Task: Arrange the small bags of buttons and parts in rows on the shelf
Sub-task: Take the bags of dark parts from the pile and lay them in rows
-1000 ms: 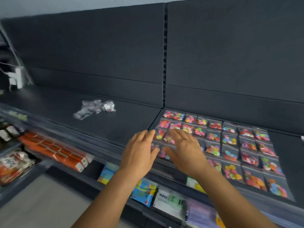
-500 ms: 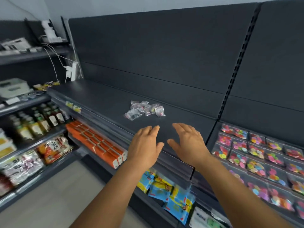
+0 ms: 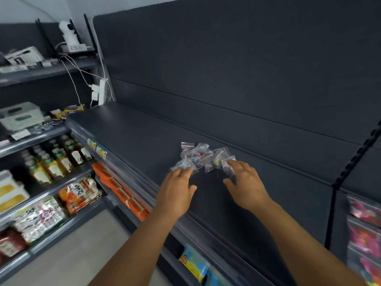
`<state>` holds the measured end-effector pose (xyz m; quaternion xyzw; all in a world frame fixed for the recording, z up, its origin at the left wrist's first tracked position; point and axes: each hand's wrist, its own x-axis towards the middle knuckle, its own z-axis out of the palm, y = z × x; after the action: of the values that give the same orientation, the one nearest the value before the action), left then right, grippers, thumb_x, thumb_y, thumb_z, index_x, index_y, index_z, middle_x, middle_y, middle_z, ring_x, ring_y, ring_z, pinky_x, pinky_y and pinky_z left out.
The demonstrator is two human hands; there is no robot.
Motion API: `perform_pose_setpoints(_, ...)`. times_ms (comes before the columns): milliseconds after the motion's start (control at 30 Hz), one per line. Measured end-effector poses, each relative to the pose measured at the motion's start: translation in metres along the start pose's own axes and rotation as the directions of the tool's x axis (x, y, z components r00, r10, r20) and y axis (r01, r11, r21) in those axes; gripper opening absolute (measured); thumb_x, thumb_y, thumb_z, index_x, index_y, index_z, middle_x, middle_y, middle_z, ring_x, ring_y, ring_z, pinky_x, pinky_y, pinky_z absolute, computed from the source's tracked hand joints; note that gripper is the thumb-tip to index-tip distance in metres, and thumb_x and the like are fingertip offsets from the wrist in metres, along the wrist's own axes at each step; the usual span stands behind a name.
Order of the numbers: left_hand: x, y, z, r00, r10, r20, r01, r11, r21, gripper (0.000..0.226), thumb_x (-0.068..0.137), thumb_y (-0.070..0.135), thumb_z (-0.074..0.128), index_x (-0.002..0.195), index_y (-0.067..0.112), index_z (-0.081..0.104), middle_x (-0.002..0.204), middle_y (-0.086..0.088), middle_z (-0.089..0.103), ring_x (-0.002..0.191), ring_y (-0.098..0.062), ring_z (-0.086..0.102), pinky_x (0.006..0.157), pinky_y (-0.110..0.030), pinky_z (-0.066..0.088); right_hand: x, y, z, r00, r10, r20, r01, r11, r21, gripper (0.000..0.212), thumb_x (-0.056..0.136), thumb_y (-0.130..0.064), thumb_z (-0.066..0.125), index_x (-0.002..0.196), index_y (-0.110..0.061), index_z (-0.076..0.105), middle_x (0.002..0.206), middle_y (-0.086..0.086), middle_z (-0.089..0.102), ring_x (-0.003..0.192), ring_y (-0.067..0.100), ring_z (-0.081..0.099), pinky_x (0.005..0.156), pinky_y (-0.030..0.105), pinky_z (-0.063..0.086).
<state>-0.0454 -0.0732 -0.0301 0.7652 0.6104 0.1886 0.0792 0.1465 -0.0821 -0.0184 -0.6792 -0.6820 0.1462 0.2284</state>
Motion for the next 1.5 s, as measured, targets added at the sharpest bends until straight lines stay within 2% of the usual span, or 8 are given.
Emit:
perform_pose_setpoints(200,0.044,-0.018,0.018,0.981,-0.173,-0.084,0.181,0.978,0.100,0.063,0.091,0.041,0.052,0.144,0.017,0.028,0.134,-0.007,0.048,0.124,-0.026,0.042,0.106,-0.036,0.029,0.054,0.021,0.008,0.994,0.110,0.018,-0.111,0.992,0.062,0.072,0.091,-0.013,0.053,0.149,-0.029,0.012,0.149,0.004,0.030,0.136,0.029,0.024,0.109,0.037,0.027)
perform_pose_setpoints(367,0.054,-0.026,0.024,0.973,-0.185,-0.135,0.198,0.976,0.093,0.052,0.087,0.041,0.059,0.134,0.023,0.046,0.121,-0.002,0.052,0.115,-0.023,0.041,0.100,-0.033,0.028,0.071,0.025,0.018,0.988,0.141,-0.058,-0.135,0.986,0.100,0.059,0.086,-0.011,0.057,0.139,-0.025,0.036,0.125,0.006,0.050,0.118,0.026,0.039,0.093,0.032,0.038)
perform_pose_setpoints(533,0.060,-0.028,0.020,0.969,-0.194,-0.150,0.184,0.980,-0.080,0.030,0.083,0.026,0.067,0.112,0.021,0.059,0.095,0.006,0.061,0.097,-0.018,0.050,0.088,-0.030,0.035,0.072,0.021,0.020,0.988,0.138,-0.071,-0.121,0.973,0.197,0.017,0.083,-0.011,0.063,0.089,-0.027,0.063,0.091,-0.007,0.066,0.078,0.007,0.059,0.064,0.011,0.043)
perform_pose_setpoints(633,0.061,-0.027,0.016,0.974,-0.194,-0.117,0.151,0.942,-0.300,0.011,0.083,0.017,0.067,0.094,0.019,0.065,0.080,0.015,0.061,0.079,-0.006,0.056,0.075,-0.018,0.043,0.066,0.016,0.019,0.983,0.162,-0.081,-0.124,0.928,0.352,0.025,0.082,-0.010,0.064,0.068,-0.031,0.061,0.063,-0.015,0.063,0.053,-0.005,0.057,0.047,0.002,0.038)
perform_pose_setpoints(767,0.061,-0.017,0.006,0.986,-0.133,-0.101,0.061,0.850,-0.523,0.015,0.082,0.021,0.067,0.070,0.030,0.062,0.072,0.014,0.062,0.068,0.002,0.057,0.061,-0.004,0.039,0.053,0.004,0.012,0.969,0.221,-0.111,-0.127,0.831,0.542,0.017,0.083,-0.013,0.064,0.071,-0.026,0.067,0.058,-0.008,0.066,0.042,-0.003,0.050,0.042,0.008,0.037)
perform_pose_setpoints(1000,0.047,0.010,-0.007,1.000,-0.031,0.000,0.021,0.671,-0.742,0.005,0.080,0.026,0.070,0.078,0.022,0.071,0.072,0.007,0.069,0.067,-0.007,0.061,0.068,-0.029,0.051,0.009,-0.019,-0.013,0.932,0.281,-0.230,-0.024,0.678,0.734,0.020,0.086,-0.008,0.064,0.071,-0.021,0.068,0.064,-0.006,0.066,0.050,0.009,0.061,0.052,0.021,0.053)
perform_pose_setpoints(1200,0.013,0.043,-0.010,0.983,0.137,0.120,0.015,0.597,-0.802,0.003,0.085,0.024,0.067,0.086,0.023,0.069,0.081,0.004,0.070,0.077,-0.011,0.064,0.072,-0.029,0.052,-0.054,-0.021,-0.029,0.878,0.351,-0.326,-0.006,0.689,0.725,0.023,0.089,-0.013,0.061,0.072,-0.026,0.068,0.061,-0.007,0.062,0.050,0.008,0.057,0.057,0.029,0.056)
perform_pose_setpoints(1500,-0.049,0.129,-0.005,0.875,0.423,0.237,-0.039,0.548,-0.835,0.010,0.087,0.022,0.063,0.079,0.022,0.069,0.075,0.006,0.071,0.073,-0.011,0.067,0.073,-0.040,0.058,-0.163,0.000,-0.057,0.704,0.540,-0.462,-0.114,0.727,0.677,0.022,0.089,-0.013,0.061,0.073,-0.028,0.067,0.060,-0.011,0.065,0.049,0.004,0.057,0.046,0.019,0.047)
